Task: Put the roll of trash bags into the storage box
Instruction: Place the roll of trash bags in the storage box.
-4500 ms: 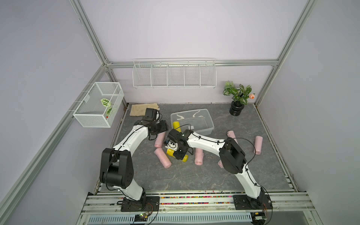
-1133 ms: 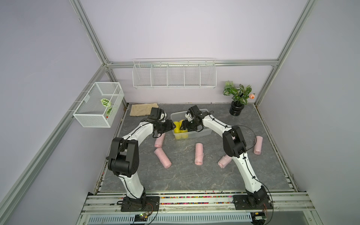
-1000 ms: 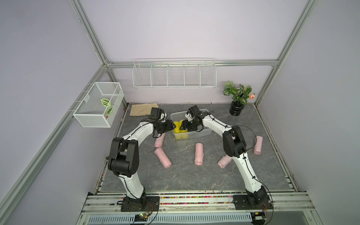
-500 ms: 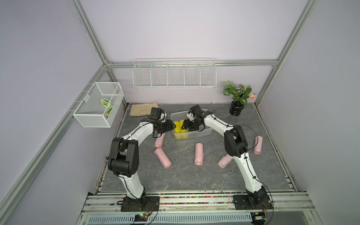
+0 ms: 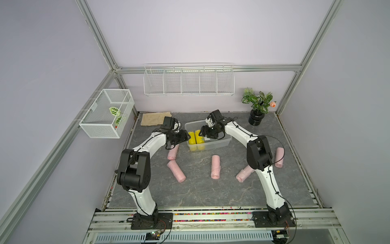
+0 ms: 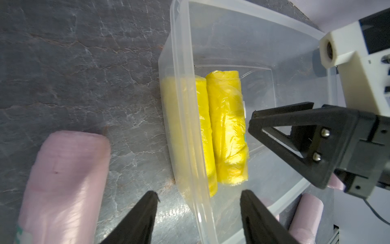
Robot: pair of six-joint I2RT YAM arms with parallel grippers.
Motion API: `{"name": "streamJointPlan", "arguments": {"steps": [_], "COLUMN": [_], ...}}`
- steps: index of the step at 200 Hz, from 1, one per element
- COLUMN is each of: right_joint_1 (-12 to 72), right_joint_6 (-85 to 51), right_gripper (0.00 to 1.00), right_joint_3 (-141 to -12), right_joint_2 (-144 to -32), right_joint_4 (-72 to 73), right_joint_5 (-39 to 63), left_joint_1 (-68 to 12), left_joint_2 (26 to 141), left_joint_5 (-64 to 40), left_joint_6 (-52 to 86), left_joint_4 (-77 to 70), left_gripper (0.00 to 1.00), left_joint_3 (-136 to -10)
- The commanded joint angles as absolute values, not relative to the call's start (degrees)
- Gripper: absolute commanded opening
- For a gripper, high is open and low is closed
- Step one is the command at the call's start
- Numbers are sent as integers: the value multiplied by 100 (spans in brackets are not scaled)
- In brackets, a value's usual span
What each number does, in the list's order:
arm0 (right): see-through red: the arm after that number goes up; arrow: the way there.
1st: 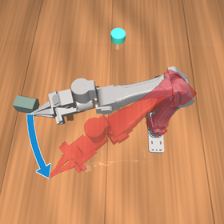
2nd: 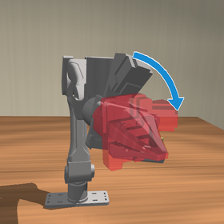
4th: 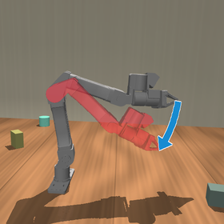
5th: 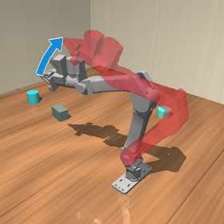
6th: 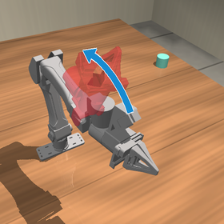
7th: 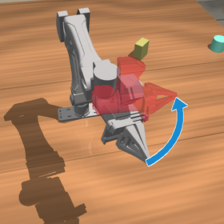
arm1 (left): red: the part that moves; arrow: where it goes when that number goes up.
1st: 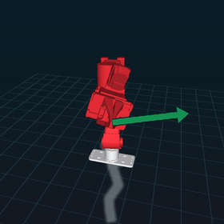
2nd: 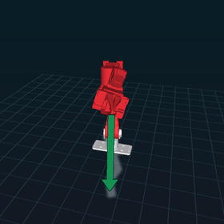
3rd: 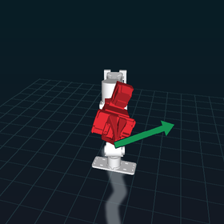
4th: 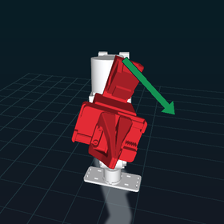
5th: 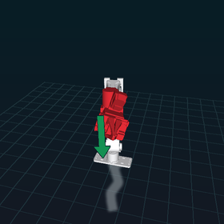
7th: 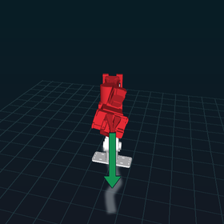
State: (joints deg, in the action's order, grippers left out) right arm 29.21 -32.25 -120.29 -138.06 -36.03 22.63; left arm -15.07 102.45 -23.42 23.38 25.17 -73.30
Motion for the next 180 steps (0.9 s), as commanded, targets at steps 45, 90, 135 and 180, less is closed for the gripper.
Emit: {"name": "streamJointPlan", "arguments": {"steps": [45,90,135,180], "right_joint_1": [2909,3058,3094,3094], "right_joint_6": [-3278,-3384,-3463,-3534], "right_gripper": [51,46,45,45], "right_joint_3": [-11964,-12069,-12174,-12313], "right_joint_2": [-13683,-13827,-13994,-14149], "right_joint_4": [-3471,-3286,-3232,-3236], "right_joint_5": [2466,2658,2818,3003], "left_joint_1": [-1549,-1555,-1560,-1573], "left_joint_2": [10310,10310,10300,10302], "left_joint_5": [-2297,-2291,-2280,-2268], "left_joint_6": [2324,2341,2337,2347], "left_joint_4": [2515,2514,2523,2514], "left_gripper": [67,67,67,67], "left_joint_3": [-7471,-7462,-7466,-7465]}}
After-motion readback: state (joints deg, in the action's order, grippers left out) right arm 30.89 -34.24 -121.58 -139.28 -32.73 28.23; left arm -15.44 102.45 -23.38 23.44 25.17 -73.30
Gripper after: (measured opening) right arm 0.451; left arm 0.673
